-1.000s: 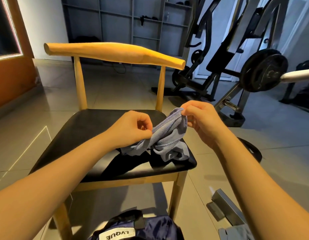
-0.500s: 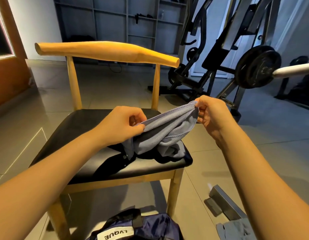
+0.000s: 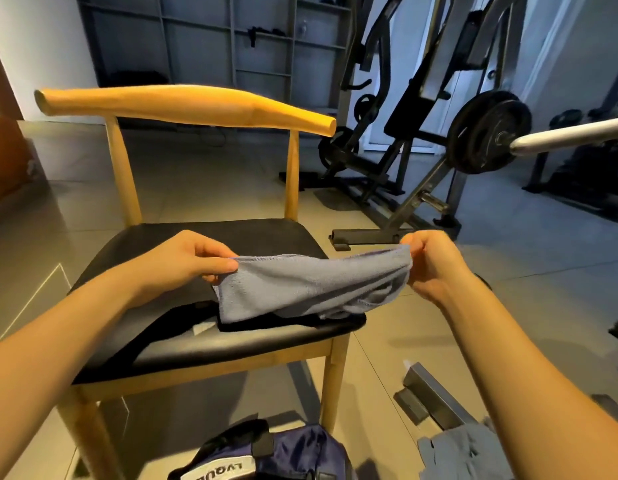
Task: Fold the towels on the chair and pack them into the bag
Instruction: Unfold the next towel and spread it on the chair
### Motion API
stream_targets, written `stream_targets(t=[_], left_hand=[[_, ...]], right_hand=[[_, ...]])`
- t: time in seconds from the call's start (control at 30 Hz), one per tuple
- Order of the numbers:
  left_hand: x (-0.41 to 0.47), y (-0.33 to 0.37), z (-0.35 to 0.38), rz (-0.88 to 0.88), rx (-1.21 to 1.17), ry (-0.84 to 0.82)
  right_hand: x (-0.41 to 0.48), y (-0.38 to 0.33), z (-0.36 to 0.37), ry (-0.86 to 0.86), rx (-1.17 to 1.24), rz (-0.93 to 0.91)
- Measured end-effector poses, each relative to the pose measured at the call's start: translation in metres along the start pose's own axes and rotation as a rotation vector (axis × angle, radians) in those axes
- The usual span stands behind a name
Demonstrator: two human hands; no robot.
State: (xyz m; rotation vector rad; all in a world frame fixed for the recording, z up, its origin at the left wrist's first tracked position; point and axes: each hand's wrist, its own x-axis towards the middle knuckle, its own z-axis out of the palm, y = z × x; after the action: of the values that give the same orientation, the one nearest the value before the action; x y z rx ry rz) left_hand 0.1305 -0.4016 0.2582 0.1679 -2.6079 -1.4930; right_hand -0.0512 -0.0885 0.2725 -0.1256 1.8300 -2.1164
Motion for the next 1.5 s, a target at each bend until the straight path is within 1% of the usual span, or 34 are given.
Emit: stream_targets(t=[0.07, 0.13, 0.2, 0.27, 0.3, 0.37, 0.47, 0.5, 0.6, 0.7, 0.77, 0.83, 0.93, 1.0, 1.03, 1.13, 1.2, 1.4, 1.5], left_hand=[[0.008, 0.003, 0.011, 0.057, 0.021, 0.029], [0.017, 0.009, 0.029, 0.157, 0.086, 0.063], [0.023, 0.013, 0.054, 0.240, 0.220, 0.016], [0.028, 0.009, 0.077, 0.264, 0.361, -0.051], [0.030, 0.005, 0.085, 0.267, 0.419, -0.063], [0.033, -0.001, 0.092, 0.286, 0.532, -0.035], [0.030, 0.002, 0.090, 0.282, 0.583, -0.016], [0.029, 0.003, 0.088, 0.286, 0.573, -0.001], [0.023, 0.003, 0.080, 0.305, 0.505, 0.084], [0.022, -0.002, 0.073, 0.363, 0.497, 0.165], [0.026, -0.005, 0.070, 0.331, 0.510, 0.143], [0.031, -0.006, 0.069, 0.252, 0.459, 0.088], [0.038, -0.008, 0.074, 0.168, 0.392, 0.014], [0.040, -0.010, 0.077, 0.129, 0.328, -0.006], [0.040, -0.010, 0.078, 0.116, 0.297, 0.000], [0.037, -0.006, 0.078, 0.129, 0.295, 0.035], [0.034, -0.005, 0.077, 0.160, 0.309, 0.060], [0.027, -0.011, 0.074, 0.156, 0.415, 0.041], [0.022, -0.005, 0.073, 0.164, 0.442, 0.027]], right_hand=[[-0.005, 0.011, 0.003, -0.063, -0.085, 0.031], [-0.013, 0.022, 0.006, -0.111, -0.260, 0.038], [-0.015, 0.033, 0.003, -0.129, -0.408, 0.027], [-0.010, 0.038, 0.001, -0.095, -0.528, 0.040], [-0.009, 0.039, 0.000, -0.089, -0.581, 0.075], [-0.009, 0.040, -0.002, -0.084, -0.619, 0.120], [-0.013, 0.039, 0.009, 0.038, -0.594, -0.003], [-0.015, 0.040, 0.014, 0.030, -0.625, -0.077], [-0.014, 0.042, 0.031, -0.076, -0.777, -0.328], [-0.003, 0.042, 0.046, -0.121, -1.001, -0.422], [0.000, 0.045, 0.051, -0.171, -1.075, -0.446], [0.004, 0.049, 0.053, -0.190, -1.075, -0.419], [0.015, 0.051, 0.052, -0.112, -1.063, -0.389], [0.020, 0.051, 0.052, -0.080, -1.012, -0.369], [0.021, 0.051, 0.051, -0.096, -0.984, -0.349], [0.022, 0.052, 0.053, -0.196, -0.914, -0.266], [0.022, 0.054, 0.057, -0.230, -0.892, -0.242], [0.023, 0.051, 0.059, -0.290, -0.871, -0.189], [0.023, 0.043, 0.056, -0.259, -0.822, -0.205]])
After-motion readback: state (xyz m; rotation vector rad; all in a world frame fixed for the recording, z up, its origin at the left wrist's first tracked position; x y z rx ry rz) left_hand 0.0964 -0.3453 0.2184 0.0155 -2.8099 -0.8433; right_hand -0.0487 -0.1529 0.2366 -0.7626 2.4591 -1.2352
